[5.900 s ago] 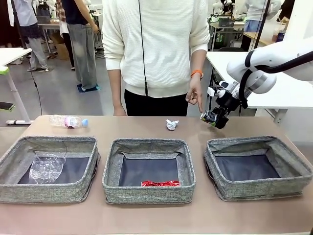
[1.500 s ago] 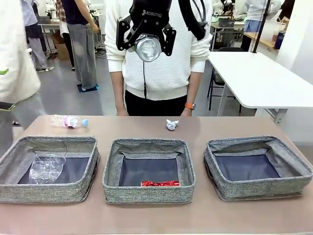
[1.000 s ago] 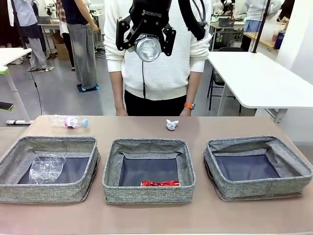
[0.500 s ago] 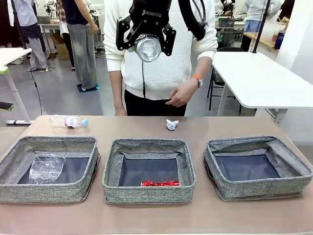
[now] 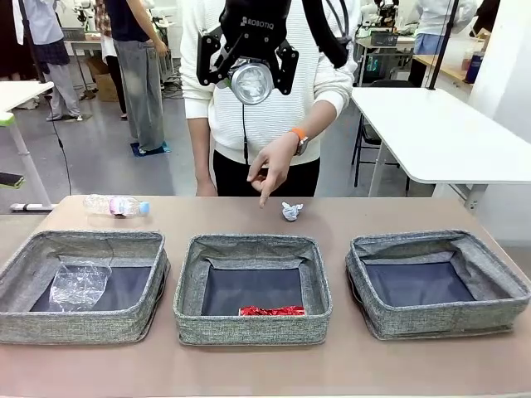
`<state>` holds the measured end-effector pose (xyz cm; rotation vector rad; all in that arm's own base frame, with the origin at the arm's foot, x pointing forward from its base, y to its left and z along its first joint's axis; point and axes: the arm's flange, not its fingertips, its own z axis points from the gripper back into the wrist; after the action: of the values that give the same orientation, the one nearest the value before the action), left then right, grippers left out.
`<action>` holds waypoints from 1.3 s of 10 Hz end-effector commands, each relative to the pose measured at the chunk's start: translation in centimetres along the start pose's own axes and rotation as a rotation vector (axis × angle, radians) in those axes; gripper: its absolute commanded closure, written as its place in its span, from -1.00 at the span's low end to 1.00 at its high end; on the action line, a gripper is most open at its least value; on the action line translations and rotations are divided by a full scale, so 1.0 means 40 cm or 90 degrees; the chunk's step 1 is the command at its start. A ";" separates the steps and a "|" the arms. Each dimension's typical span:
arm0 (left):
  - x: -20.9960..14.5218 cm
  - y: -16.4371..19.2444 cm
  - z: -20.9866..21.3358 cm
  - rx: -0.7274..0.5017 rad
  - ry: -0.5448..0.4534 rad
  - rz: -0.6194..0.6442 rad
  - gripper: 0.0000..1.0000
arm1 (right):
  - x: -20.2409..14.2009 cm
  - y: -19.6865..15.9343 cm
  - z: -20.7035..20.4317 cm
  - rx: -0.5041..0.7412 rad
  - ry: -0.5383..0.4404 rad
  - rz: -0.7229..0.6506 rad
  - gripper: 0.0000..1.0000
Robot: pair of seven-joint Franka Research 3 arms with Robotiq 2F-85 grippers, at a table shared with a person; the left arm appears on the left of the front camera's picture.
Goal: Sort the waste into the appropriate baskets.
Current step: Place the picked waste into the Fabric basket indicated by the person.
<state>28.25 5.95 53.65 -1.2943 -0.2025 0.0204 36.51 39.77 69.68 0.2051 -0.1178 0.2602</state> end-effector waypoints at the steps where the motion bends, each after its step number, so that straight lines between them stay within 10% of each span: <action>1: -0.004 0.001 0.000 -0.007 0.002 -0.010 -1.00 | -0.008 0.002 -0.002 0.008 -0.004 -0.001 1.00; 4: -0.004 0.001 0.000 -0.007 0.002 -0.010 -1.00 | 0.000 0.000 0.000 0.000 0.000 0.000 1.00; 10: -0.004 0.001 0.000 -0.007 0.002 -0.010 -1.00 | -0.092 -0.271 -0.722 0.044 0.131 0.025 1.00; 13: -0.004 0.001 0.000 -0.007 0.002 -0.010 -1.00 | -0.080 -0.270 -0.735 0.086 0.135 0.039 1.00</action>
<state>28.26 5.97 53.63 -1.2946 -0.2021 0.0208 38.81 34.89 36.16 0.2544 0.1283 0.3296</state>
